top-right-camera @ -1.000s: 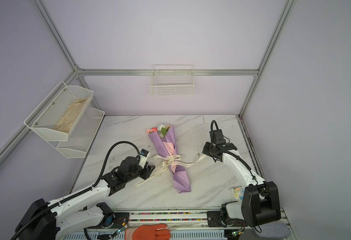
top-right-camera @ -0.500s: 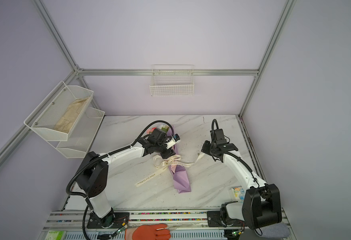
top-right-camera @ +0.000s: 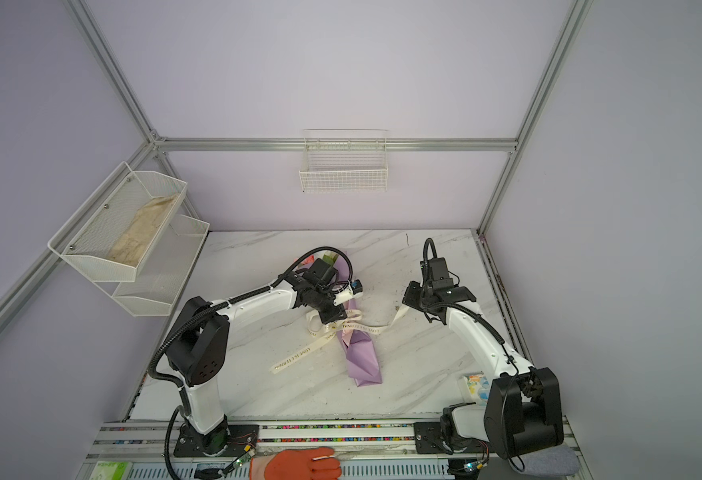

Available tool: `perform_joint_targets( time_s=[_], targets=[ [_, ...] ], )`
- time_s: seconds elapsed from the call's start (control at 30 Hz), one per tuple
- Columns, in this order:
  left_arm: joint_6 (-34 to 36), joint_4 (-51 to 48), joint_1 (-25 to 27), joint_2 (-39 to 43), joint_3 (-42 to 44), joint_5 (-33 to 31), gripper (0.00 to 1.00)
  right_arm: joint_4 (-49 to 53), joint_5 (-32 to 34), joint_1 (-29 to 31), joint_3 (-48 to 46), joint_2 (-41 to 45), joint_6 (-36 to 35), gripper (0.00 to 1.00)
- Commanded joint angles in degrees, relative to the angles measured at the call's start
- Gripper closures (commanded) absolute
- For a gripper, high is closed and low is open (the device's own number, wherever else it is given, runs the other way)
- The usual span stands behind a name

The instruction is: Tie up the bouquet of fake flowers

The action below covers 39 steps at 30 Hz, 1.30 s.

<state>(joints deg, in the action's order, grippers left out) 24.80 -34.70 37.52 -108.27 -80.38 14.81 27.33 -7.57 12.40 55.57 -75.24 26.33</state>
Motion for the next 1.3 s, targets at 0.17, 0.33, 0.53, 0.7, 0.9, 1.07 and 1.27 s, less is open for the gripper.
perform_joint_targets(
  time_s=[0.17, 0.33, 0.53, 0.7, 0.9, 1.07, 1.27],
  targets=[
    [0.3, 1.5, -0.3, 2.5, -4.0, 2.5, 0.96, -0.4, 1.4, -0.2, -2.3, -0.3, 2.1, 0.98],
    [-2.1, 4.7, -0.3, 6.8, -0.3, 6.0, 1.0, -0.3, 1.4, -0.3, -3.4, -0.6, 3.7, 0.93],
    [-5.0, 7.6, -0.2, 10.8, 5.0, 8.8, 1.0, 1.9, -0.2, -0.3, -1.5, 1.9, 6.5, 0.63],
    [-6.9, 8.4, -0.1, 11.6, 7.4, 10.1, 1.0, -3.4, -11.1, -0.2, -4.3, 7.9, 13.7, 0.56],
    [-9.0, 8.6, 0.0, 11.2, 8.0, 11.6, 1.0, -29.4, -30.1, 2.1, -18.4, 9.3, 33.9, 0.57],
    [-9.5, 9.1, 0.1, 11.5, 9.0, 12.3, 1.0, -39.8, -30.3, 7.0, -20.6, 5.1, 39.7, 0.55],
    [-10.1, 9.5, 0.2, 11.9, 10.0, 13.0, 1.0, -54.5, -30.4, 12.2, -21.8, -1.8, 48.4, 0.51]
  ],
)
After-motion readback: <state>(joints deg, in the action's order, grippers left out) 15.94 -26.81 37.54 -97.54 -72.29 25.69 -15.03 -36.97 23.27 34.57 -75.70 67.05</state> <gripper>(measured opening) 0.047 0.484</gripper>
